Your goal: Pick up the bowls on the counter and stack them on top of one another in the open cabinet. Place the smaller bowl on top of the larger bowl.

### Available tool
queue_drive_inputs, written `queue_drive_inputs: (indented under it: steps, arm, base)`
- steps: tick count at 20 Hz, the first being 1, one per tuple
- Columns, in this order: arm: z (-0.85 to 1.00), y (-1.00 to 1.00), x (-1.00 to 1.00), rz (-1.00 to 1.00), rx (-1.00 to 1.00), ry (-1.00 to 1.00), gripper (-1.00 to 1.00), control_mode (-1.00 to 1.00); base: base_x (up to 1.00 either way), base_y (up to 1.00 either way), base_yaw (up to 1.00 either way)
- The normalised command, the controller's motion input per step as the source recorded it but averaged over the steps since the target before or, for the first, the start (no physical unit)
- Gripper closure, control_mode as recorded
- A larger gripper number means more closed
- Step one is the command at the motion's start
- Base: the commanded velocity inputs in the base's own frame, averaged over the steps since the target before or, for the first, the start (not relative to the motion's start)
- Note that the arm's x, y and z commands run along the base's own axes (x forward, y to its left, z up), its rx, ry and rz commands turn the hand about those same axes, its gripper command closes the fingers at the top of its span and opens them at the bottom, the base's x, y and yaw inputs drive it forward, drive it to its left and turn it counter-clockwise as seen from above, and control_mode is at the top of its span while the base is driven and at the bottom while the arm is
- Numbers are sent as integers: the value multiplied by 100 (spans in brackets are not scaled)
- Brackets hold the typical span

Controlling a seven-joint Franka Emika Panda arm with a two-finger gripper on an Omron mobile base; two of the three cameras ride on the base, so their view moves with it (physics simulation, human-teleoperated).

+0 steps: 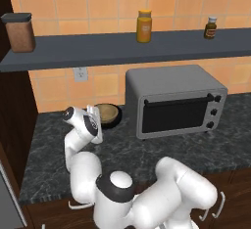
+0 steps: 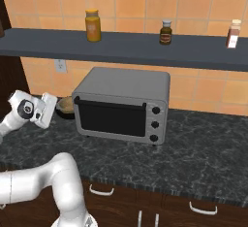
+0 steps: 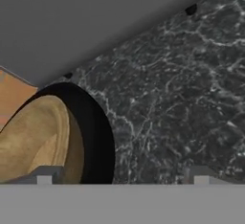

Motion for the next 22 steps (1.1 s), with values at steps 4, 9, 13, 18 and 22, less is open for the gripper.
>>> queue_drive_inputs:
  steps: [4, 9, 13, 18, 22]
  arm:
    - [0, 0, 58, -1, 0, 0, -100, -100]
    - [-9, 0, 50, -1, 0, 3, -100, -100]
    - [-45, 0, 32, 0, -1, 4, 100, -100]
    - [-26, 0, 26, 0, 0, -2, 100, -100]
    - [-11, 13, -53, 0, -2, -1, 100, -100]
  base:
    - [0, 0, 0]
    - [0, 0, 0]
    - [0, 0, 0]
    - [0, 0, 0]
    - [0, 0, 0]
